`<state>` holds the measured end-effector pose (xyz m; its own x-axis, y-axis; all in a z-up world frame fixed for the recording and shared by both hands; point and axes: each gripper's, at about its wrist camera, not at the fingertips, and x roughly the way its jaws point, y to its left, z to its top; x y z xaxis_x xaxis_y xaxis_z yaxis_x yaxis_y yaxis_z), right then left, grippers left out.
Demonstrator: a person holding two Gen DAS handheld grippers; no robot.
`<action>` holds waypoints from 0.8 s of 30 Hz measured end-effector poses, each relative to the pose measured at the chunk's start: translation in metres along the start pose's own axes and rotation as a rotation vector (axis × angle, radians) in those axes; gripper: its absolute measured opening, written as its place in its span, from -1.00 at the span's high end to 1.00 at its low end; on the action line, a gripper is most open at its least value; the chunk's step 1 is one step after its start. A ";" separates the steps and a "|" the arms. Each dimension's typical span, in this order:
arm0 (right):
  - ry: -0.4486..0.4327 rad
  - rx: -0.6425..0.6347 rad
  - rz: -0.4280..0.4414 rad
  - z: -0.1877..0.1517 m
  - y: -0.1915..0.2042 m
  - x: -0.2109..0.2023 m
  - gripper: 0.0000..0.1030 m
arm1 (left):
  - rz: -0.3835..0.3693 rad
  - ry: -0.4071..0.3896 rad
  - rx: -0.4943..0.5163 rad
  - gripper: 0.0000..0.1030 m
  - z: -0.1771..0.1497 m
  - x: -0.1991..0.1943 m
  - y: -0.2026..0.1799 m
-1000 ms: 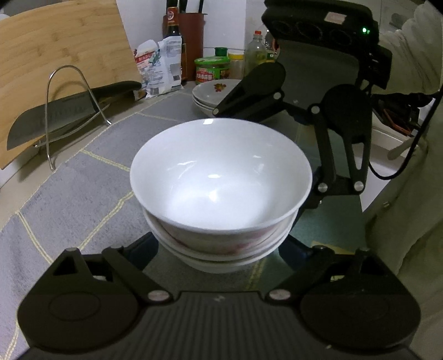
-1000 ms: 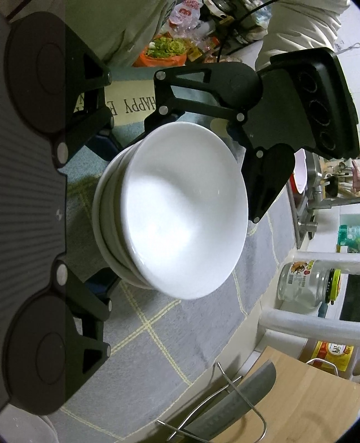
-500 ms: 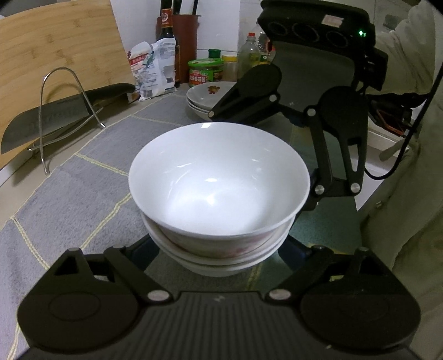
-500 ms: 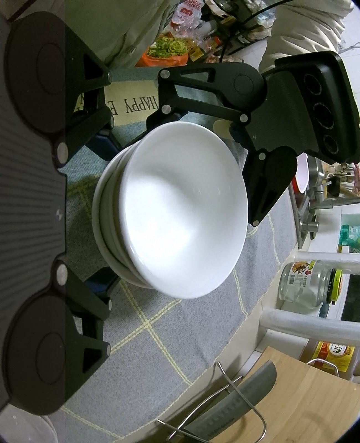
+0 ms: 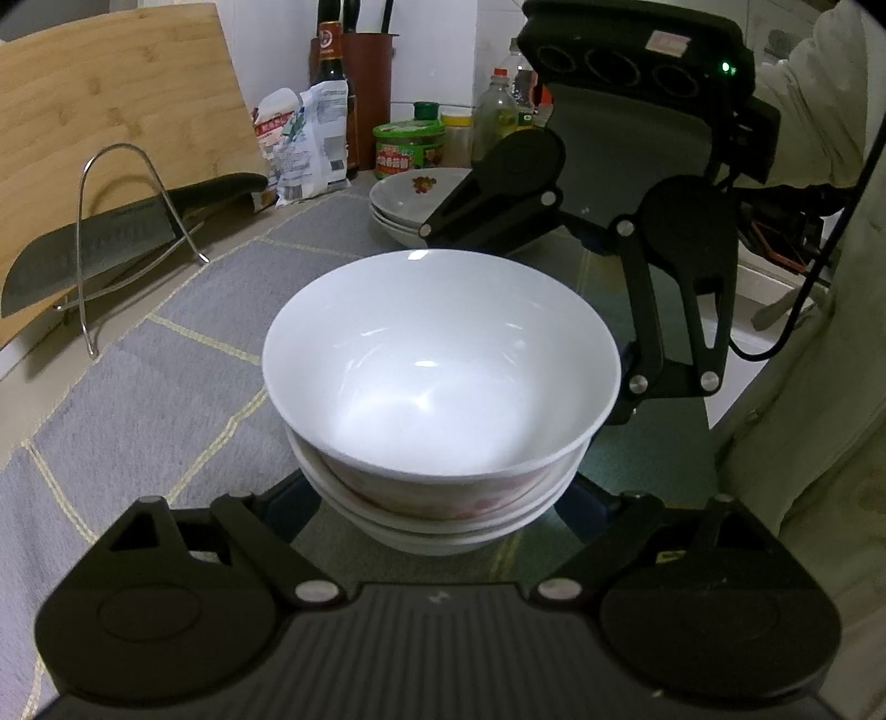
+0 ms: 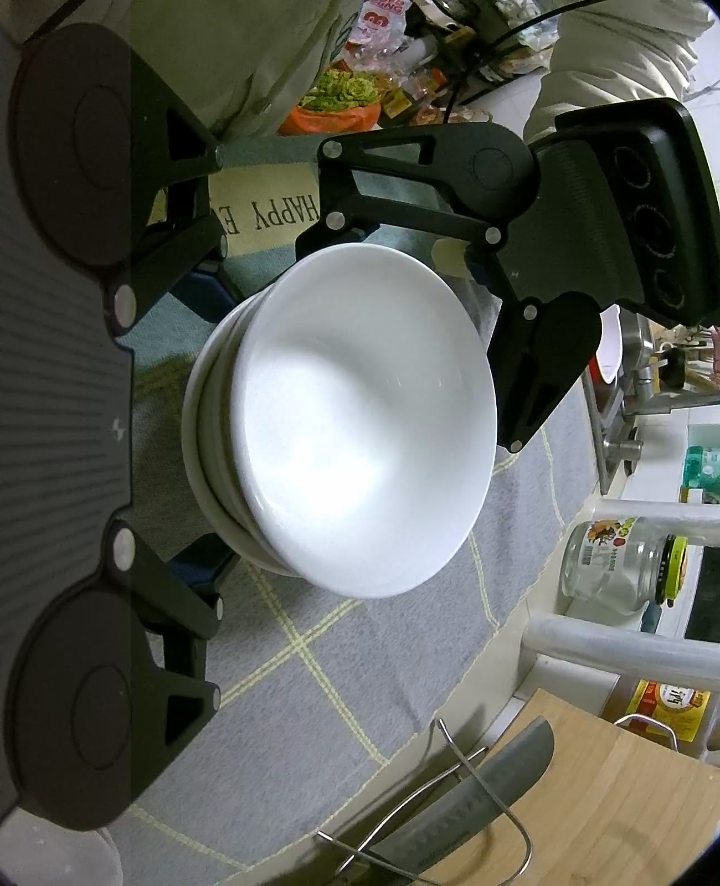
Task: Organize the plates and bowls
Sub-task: 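Grasp the stacked bowls' rim with the left gripper and lift them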
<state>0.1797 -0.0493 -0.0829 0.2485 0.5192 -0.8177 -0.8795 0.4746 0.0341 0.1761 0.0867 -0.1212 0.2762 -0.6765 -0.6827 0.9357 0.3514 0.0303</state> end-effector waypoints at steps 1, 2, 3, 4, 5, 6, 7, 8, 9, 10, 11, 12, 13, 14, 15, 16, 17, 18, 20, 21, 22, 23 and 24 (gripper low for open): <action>-0.003 0.002 0.002 -0.001 -0.001 -0.002 -0.66 | 0.000 -0.001 -0.001 -0.75 0.002 0.000 -0.001; -0.006 0.003 0.002 -0.001 -0.001 -0.005 -0.66 | 0.001 -0.001 0.001 -0.75 0.004 0.000 -0.002; -0.007 0.000 0.001 -0.002 -0.002 -0.007 -0.66 | 0.005 0.000 0.005 -0.75 0.006 0.000 -0.004; -0.008 -0.001 0.000 -0.003 -0.003 -0.010 -0.66 | 0.008 0.002 0.007 -0.75 0.009 0.001 -0.005; -0.008 -0.003 -0.001 -0.003 -0.004 -0.012 -0.66 | 0.012 0.002 0.010 -0.75 0.012 0.001 -0.007; -0.009 -0.004 -0.001 -0.004 -0.005 -0.015 -0.66 | 0.015 0.003 0.012 -0.75 0.015 0.002 -0.009; -0.010 -0.004 0.001 -0.006 -0.007 -0.019 -0.66 | 0.018 0.004 0.011 -0.75 0.018 0.003 -0.011; -0.011 -0.006 0.003 -0.006 -0.008 -0.022 -0.66 | 0.021 0.004 0.011 -0.75 0.021 0.004 -0.013; -0.011 -0.007 0.005 -0.007 -0.011 -0.025 -0.66 | 0.024 0.003 0.011 -0.75 0.025 0.005 -0.015; -0.012 -0.009 0.007 -0.008 -0.013 -0.029 -0.66 | 0.027 0.002 0.009 -0.75 0.029 0.006 -0.016; -0.013 -0.011 0.009 -0.010 -0.016 -0.033 -0.66 | 0.030 0.000 0.005 -0.75 0.033 0.007 -0.018; -0.013 -0.013 0.010 -0.011 -0.018 -0.037 -0.66 | 0.033 -0.002 0.002 -0.75 0.038 0.009 -0.019; -0.013 -0.016 0.012 -0.013 -0.021 -0.042 -0.66 | 0.036 -0.003 0.000 -0.75 0.042 0.010 -0.021; -0.012 -0.019 0.013 -0.015 -0.024 -0.046 -0.66 | 0.039 -0.005 -0.001 -0.75 0.047 0.012 -0.022; -0.011 -0.023 0.014 -0.016 -0.027 -0.050 -0.66 | 0.042 -0.007 -0.001 -0.75 0.052 0.014 -0.023; -0.011 -0.026 0.016 -0.018 -0.031 -0.054 -0.66 | 0.044 -0.010 -0.004 -0.75 0.057 0.017 -0.024; -0.010 -0.027 0.016 -0.020 -0.034 -0.058 -0.66 | 0.048 -0.012 -0.005 -0.75 0.062 0.019 -0.025; -0.009 -0.032 0.015 -0.023 -0.037 -0.063 -0.66 | 0.052 -0.014 -0.004 -0.75 0.067 0.022 -0.026; -0.007 -0.037 0.013 -0.028 -0.044 -0.070 -0.66 | 0.056 -0.018 -0.008 -0.75 0.077 0.029 -0.028; -0.006 -0.041 0.010 -0.031 -0.048 -0.074 -0.66 | 0.057 -0.021 -0.008 -0.75 0.082 0.033 -0.029; -0.005 -0.044 0.007 -0.034 -0.051 -0.078 -0.66 | 0.056 -0.024 -0.008 -0.75 0.087 0.037 -0.030; -0.005 -0.044 0.005 -0.037 -0.055 -0.082 -0.66 | 0.055 -0.026 -0.010 -0.75 0.092 0.041 -0.031; -0.005 -0.044 0.002 -0.040 -0.058 -0.087 -0.66 | 0.054 -0.029 -0.011 -0.75 0.096 0.045 -0.032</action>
<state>0.1934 -0.1505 -0.0371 0.2483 0.5235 -0.8150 -0.8970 0.4419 0.0106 0.1795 -0.0174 -0.0830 0.3322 -0.6750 -0.6588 0.9171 0.3944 0.0583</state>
